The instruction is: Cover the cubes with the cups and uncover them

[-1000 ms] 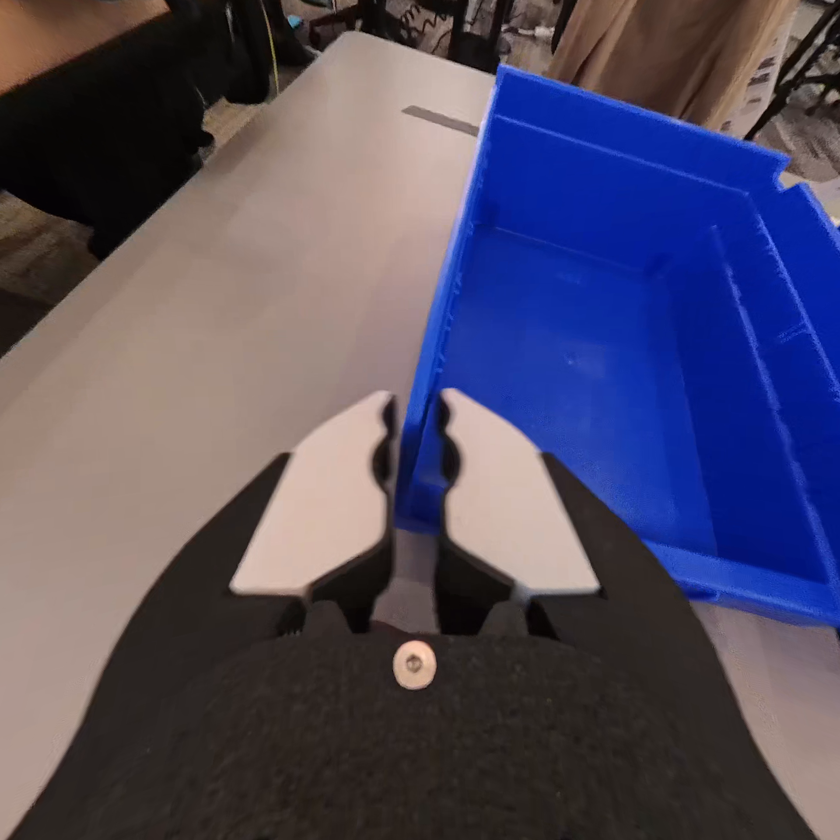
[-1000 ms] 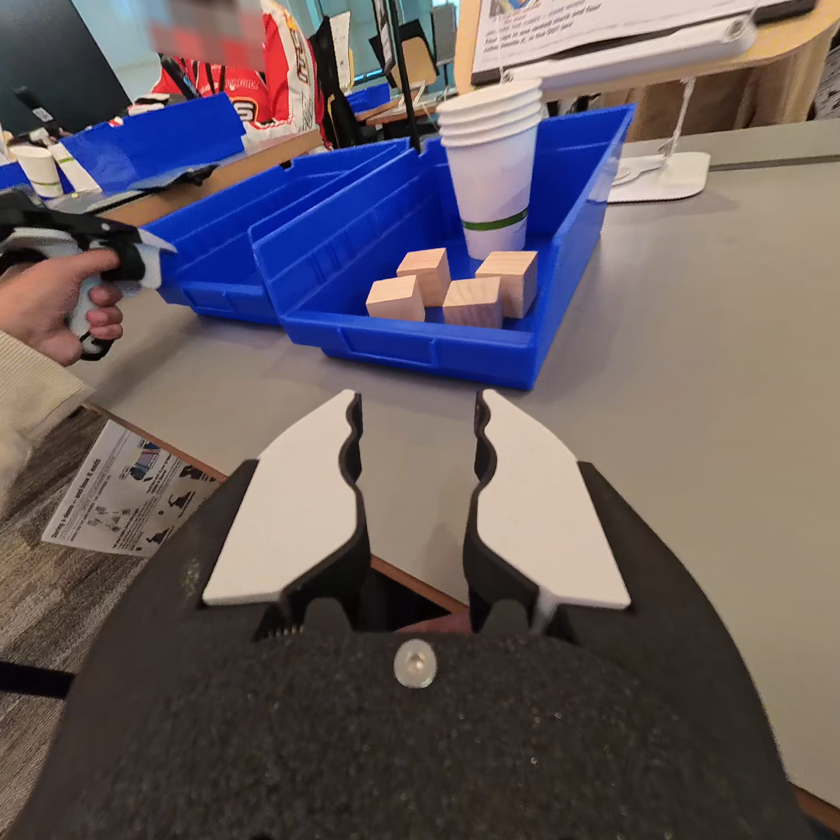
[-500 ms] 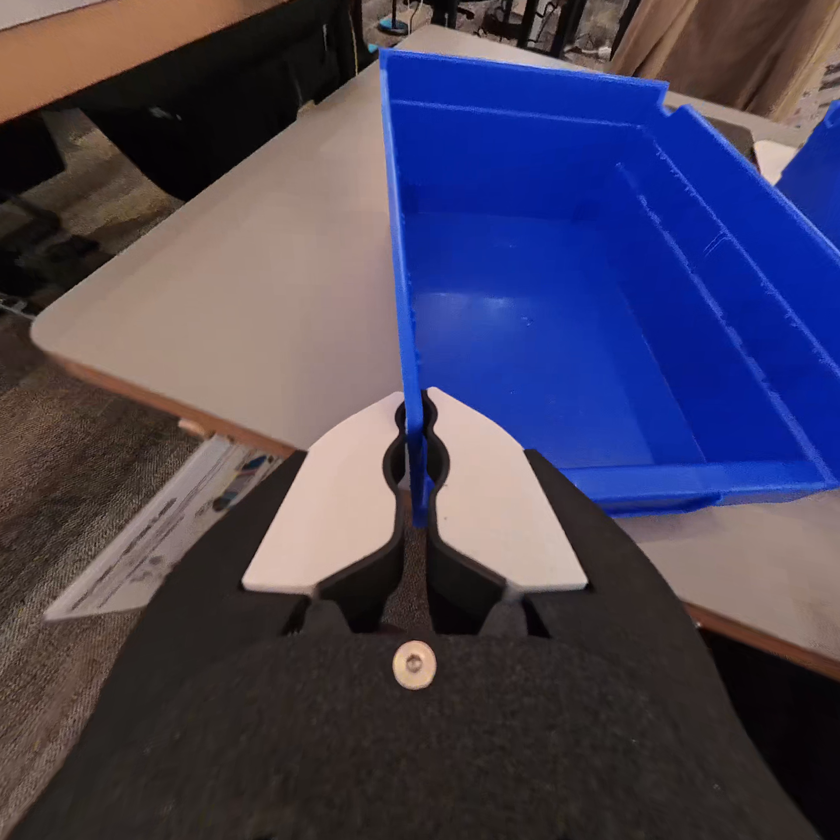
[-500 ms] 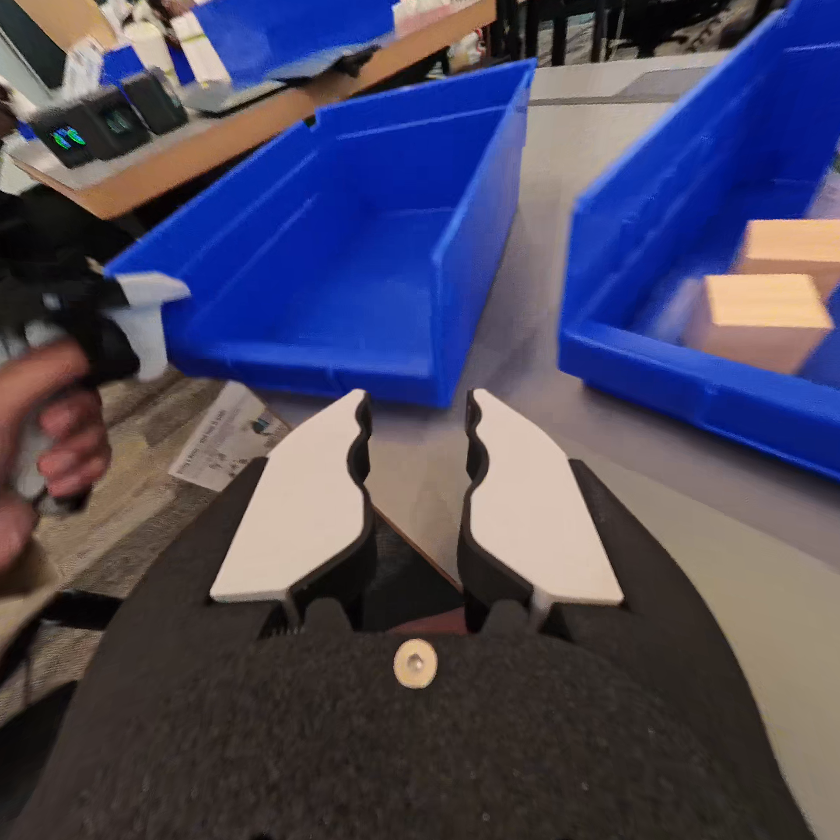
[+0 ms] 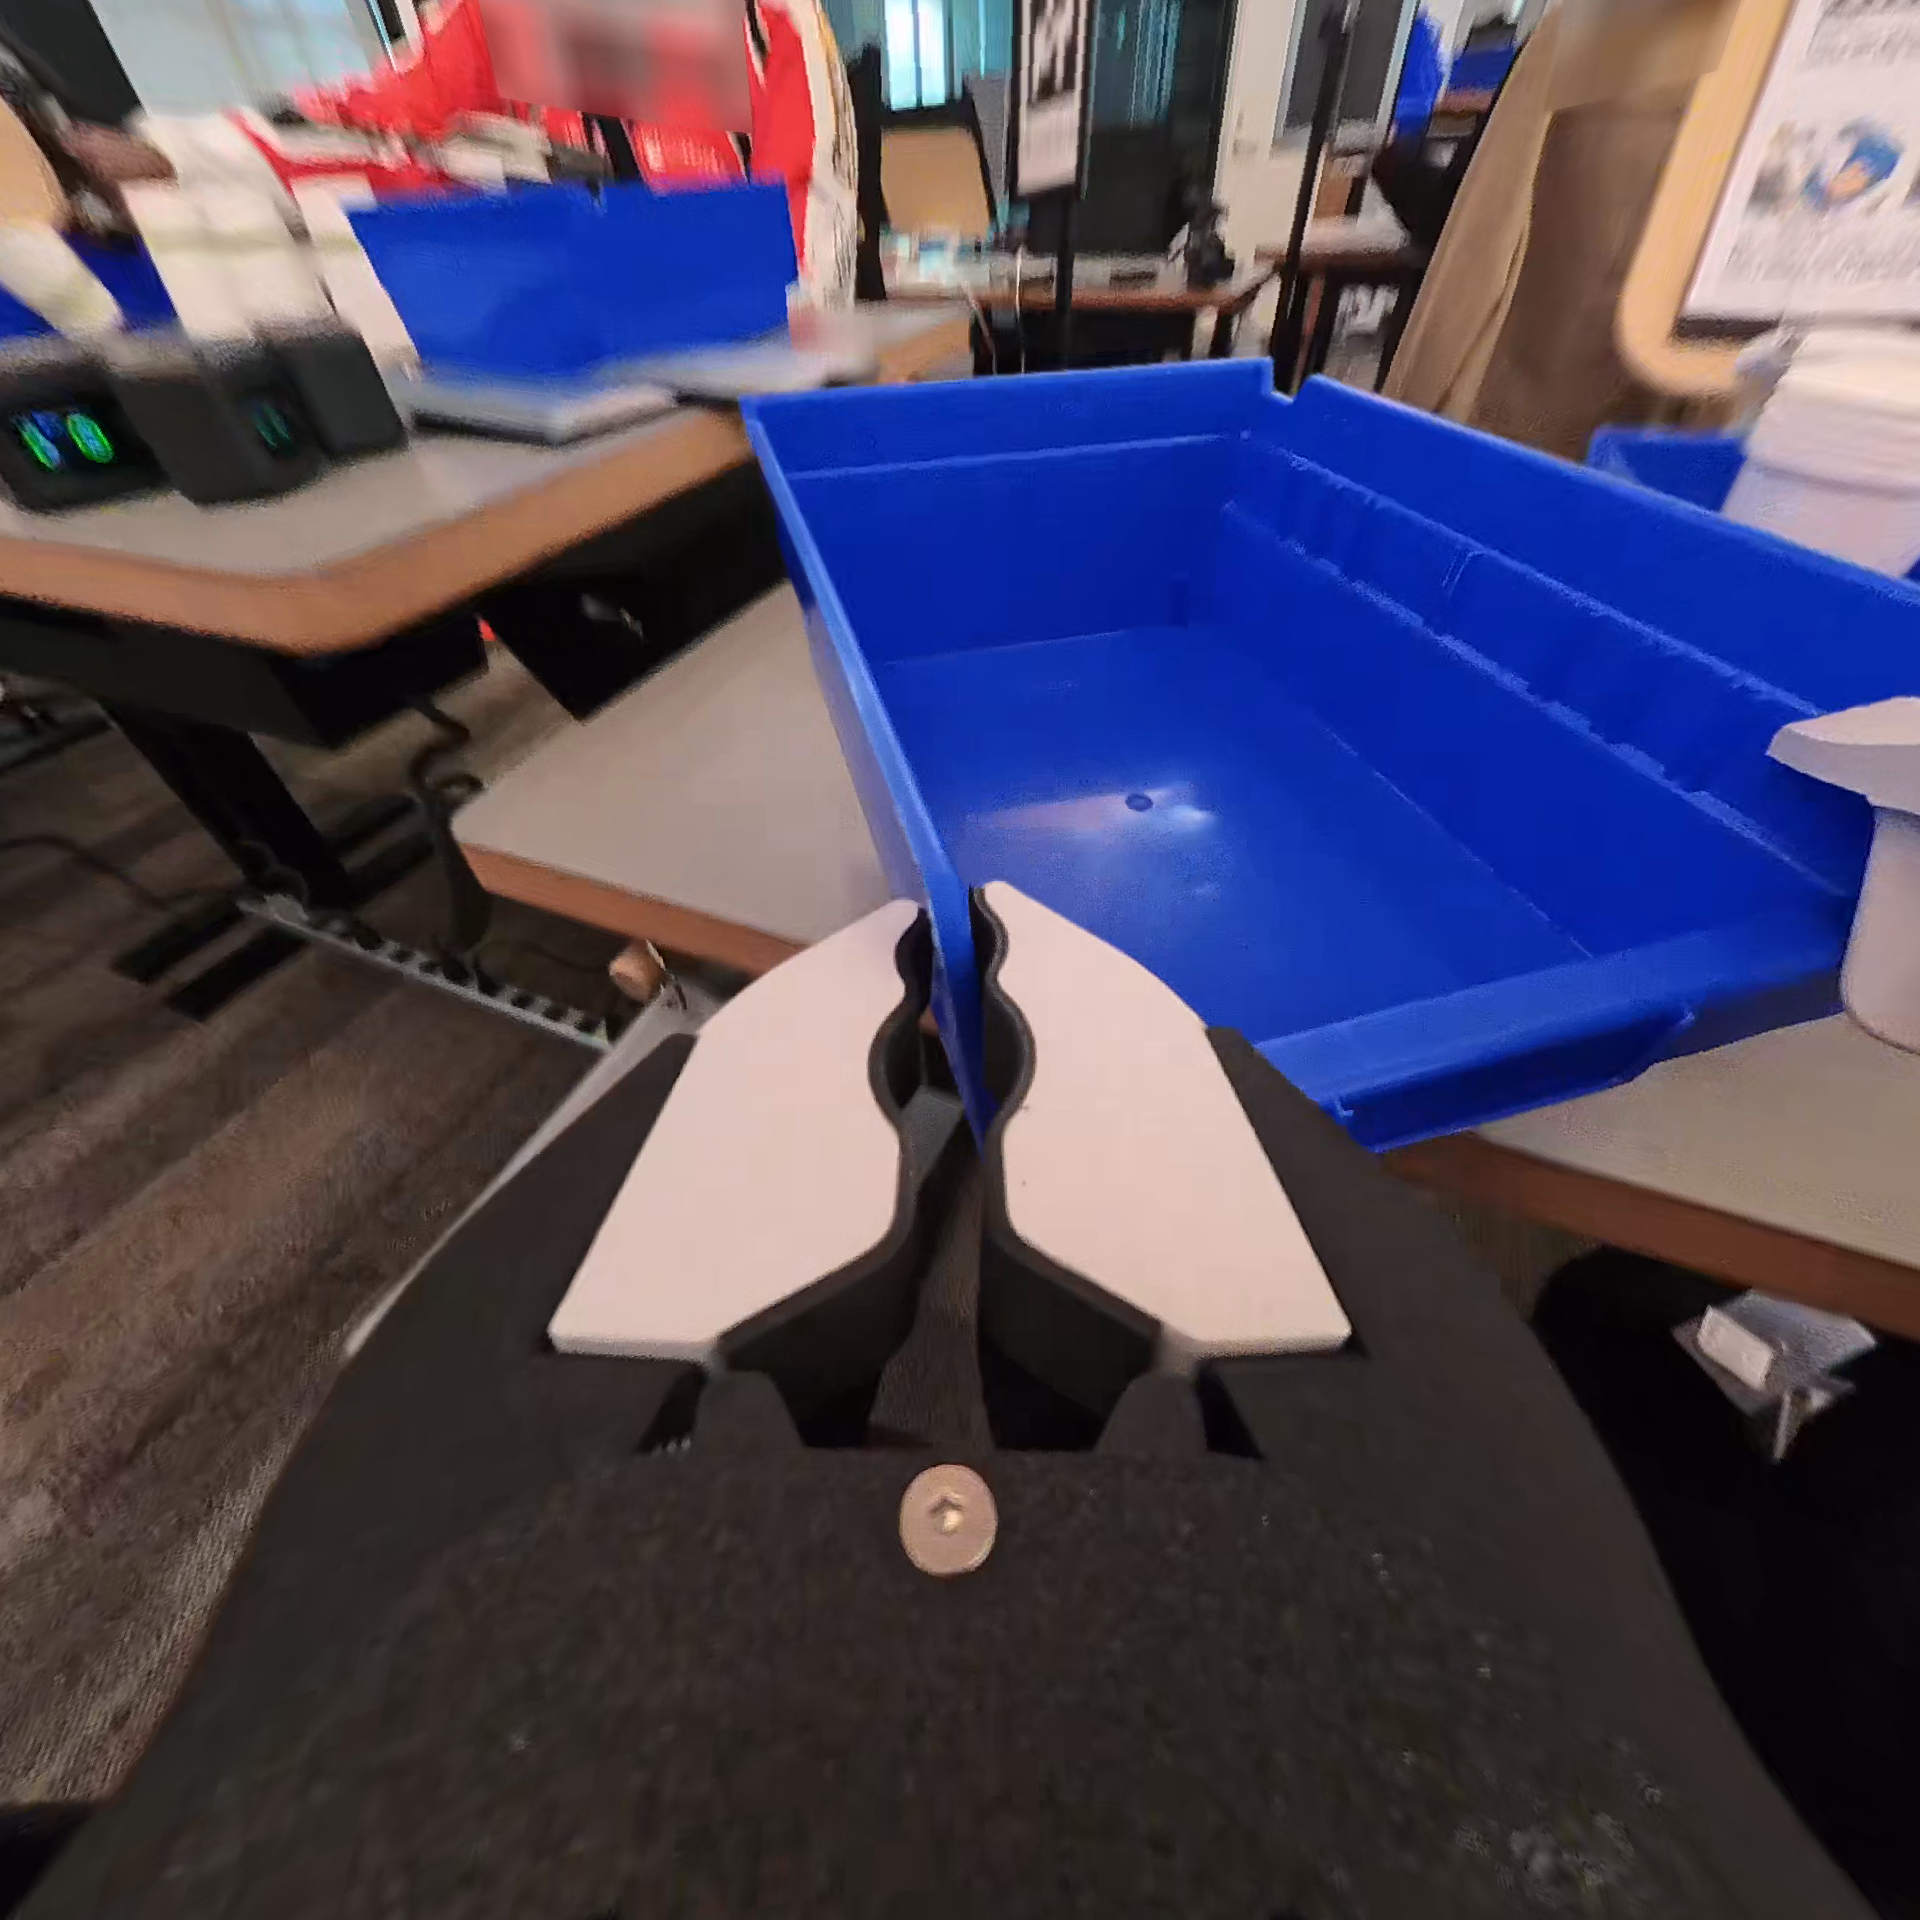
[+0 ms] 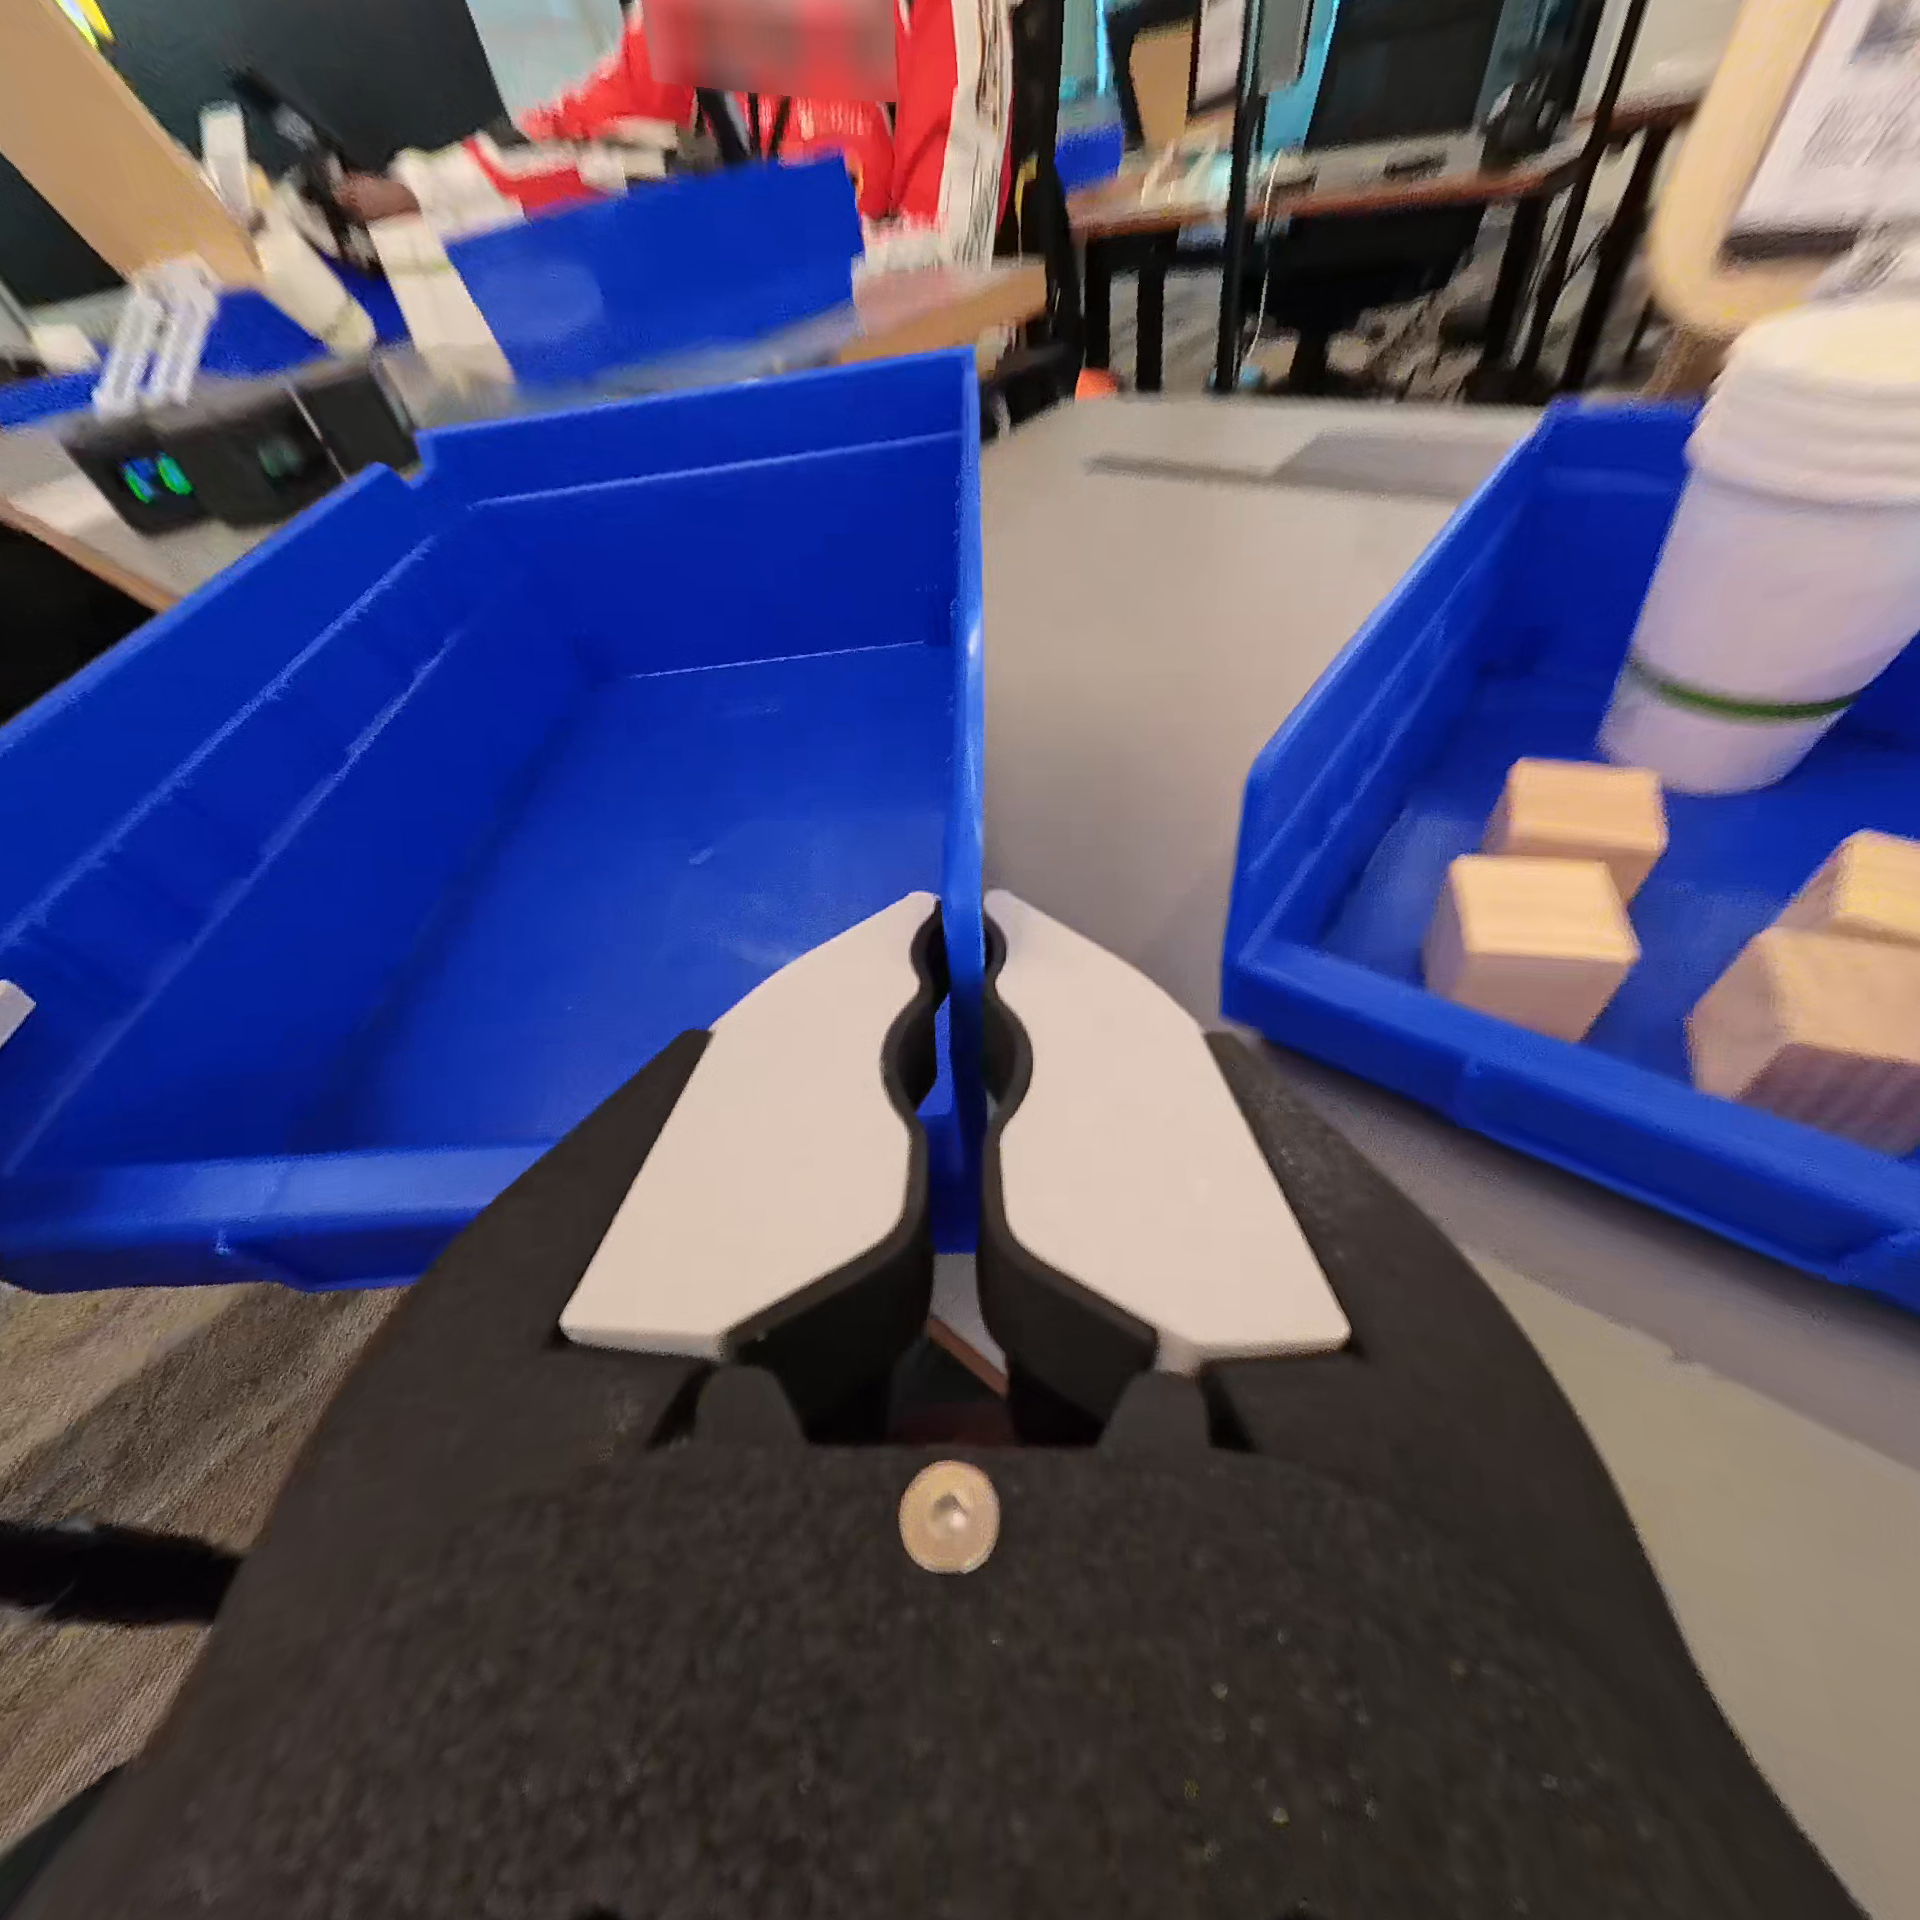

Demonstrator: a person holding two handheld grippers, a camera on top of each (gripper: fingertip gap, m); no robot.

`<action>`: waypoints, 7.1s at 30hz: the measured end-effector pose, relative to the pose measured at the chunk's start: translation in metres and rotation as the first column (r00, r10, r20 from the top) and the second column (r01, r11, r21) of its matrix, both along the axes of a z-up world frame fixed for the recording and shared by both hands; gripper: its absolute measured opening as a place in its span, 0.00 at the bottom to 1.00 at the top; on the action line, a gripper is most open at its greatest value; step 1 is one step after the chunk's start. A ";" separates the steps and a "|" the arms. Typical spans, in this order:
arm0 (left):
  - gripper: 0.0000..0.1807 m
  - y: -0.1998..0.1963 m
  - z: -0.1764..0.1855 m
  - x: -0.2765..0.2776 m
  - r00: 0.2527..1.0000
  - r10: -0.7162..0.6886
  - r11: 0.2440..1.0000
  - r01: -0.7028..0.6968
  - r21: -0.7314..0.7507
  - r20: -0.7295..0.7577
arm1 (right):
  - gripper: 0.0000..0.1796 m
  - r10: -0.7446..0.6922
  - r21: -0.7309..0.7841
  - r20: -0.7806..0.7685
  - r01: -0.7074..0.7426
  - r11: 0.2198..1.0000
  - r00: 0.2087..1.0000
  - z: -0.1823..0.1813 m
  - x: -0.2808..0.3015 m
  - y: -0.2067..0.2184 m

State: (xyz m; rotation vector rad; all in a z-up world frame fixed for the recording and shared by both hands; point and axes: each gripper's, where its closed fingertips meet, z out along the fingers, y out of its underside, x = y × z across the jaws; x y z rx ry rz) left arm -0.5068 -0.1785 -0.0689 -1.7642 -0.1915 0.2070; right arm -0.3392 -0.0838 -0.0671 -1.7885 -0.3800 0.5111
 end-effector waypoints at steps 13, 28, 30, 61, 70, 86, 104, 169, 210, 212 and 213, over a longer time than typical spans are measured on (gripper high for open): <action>0.03 0.070 0.159 0.285 0.865 -0.485 0.828 0.501 0.253 -0.124 | 0.01 -0.490 0.302 -0.098 0.495 0.815 0.866 0.167 0.319 -0.033; 0.03 0.168 0.007 0.584 0.747 -0.664 0.748 0.663 -0.035 -0.023 | 0.02 -0.635 -0.037 -0.045 0.634 0.773 0.771 -0.008 0.602 0.027; 0.03 0.174 -0.012 0.589 0.756 -0.655 0.756 0.653 -0.048 -0.023 | 0.02 -0.616 -0.039 -0.034 0.615 0.788 0.787 -0.026 0.607 0.037; 0.35 0.214 -0.038 0.200 0.882 -0.466 0.860 0.470 -0.199 0.070 | 0.26 -0.458 0.032 0.131 0.458 0.888 0.879 -0.045 0.221 0.074; 0.03 0.235 -0.061 0.213 0.864 -0.477 0.824 0.504 -0.258 0.162 | 0.02 -0.545 -0.105 0.119 0.556 0.825 0.830 -0.062 0.236 0.114; 0.02 0.230 -0.040 0.081 0.929 -0.367 0.888 0.365 -0.281 0.049 | 0.02 -0.484 -0.086 0.108 0.493 0.866 0.868 -0.045 0.102 0.113; 0.02 0.265 -0.059 -0.024 0.941 -0.331 0.896 0.336 -0.291 0.068 | 0.02 -0.417 -0.116 0.126 0.431 0.895 0.900 -0.061 0.001 0.153; 0.28 0.135 -0.056 0.186 0.834 -0.539 0.827 0.551 -0.113 0.120 | 0.24 -0.276 0.109 0.172 0.260 0.959 0.946 -0.054 0.296 0.007; 0.32 0.288 -0.089 0.036 0.980 -0.032 0.502 0.187 -0.845 0.197 | 0.19 -0.233 0.002 0.070 0.233 0.972 0.970 -0.057 0.312 0.013; 0.34 0.282 -0.097 0.029 0.985 -0.014 0.455 0.159 -0.876 0.172 | 0.19 -0.237 -0.001 0.067 0.237 0.971 0.969 -0.056 0.314 0.012; 0.35 0.280 -0.099 0.024 0.990 -0.005 0.439 0.127 -0.890 0.138 | 0.19 -0.238 0.001 0.066 0.239 0.971 0.969 -0.055 0.315 0.012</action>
